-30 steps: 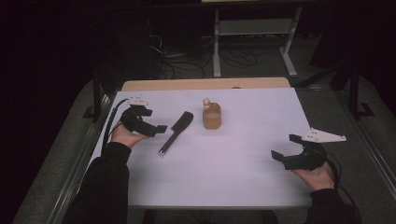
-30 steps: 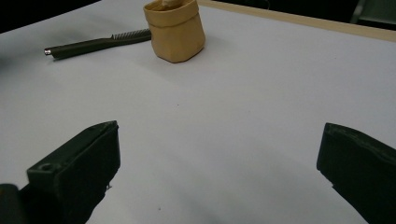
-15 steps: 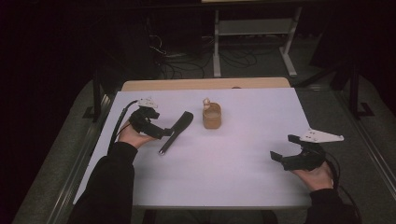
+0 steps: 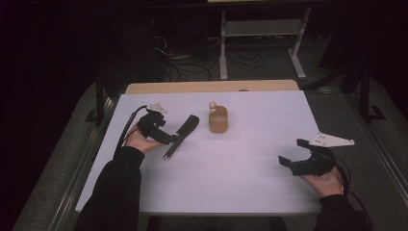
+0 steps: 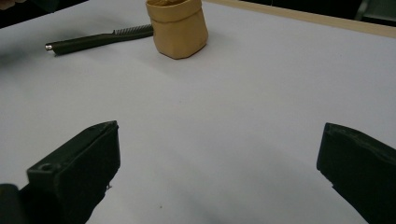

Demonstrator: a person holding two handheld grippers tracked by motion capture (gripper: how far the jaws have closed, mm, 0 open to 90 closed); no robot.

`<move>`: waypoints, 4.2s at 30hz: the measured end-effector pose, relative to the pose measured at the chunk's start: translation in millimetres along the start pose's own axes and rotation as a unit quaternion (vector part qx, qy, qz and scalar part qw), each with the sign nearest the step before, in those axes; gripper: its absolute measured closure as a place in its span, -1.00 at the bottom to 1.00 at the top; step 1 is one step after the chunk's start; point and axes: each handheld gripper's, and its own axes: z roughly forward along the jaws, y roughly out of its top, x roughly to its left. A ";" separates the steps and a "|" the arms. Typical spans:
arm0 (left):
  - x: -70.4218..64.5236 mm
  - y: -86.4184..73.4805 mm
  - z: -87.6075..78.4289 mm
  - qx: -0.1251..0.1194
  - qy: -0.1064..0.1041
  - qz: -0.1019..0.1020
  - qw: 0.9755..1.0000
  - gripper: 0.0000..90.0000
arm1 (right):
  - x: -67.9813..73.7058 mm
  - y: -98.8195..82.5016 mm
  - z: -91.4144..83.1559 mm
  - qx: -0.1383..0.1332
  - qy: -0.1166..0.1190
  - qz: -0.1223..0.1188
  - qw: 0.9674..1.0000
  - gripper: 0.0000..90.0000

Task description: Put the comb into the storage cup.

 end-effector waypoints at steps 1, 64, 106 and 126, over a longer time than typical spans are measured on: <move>0.3 -0.3 1.3 0.003 0.001 0.000 1.000 -1.00 | 0.0 0.0 0.2 0.000 0.000 -0.001 1.000 -1.00; -10.5 -1.8 47.5 0.118 0.027 -0.023 0.992 0.35 | 0.9 -0.8 1.1 0.010 -0.002 -0.004 1.000 -1.00; -9.3 4.0 31.4 0.103 0.029 -0.021 0.994 0.62 | -0.2 -1.3 1.3 0.010 -0.003 -0.004 1.000 -1.00; -8.1 8.1 -2.2 0.058 0.043 -0.014 0.997 0.62 | -0.1 -1.6 1.5 0.011 -0.002 -0.005 1.000 -1.00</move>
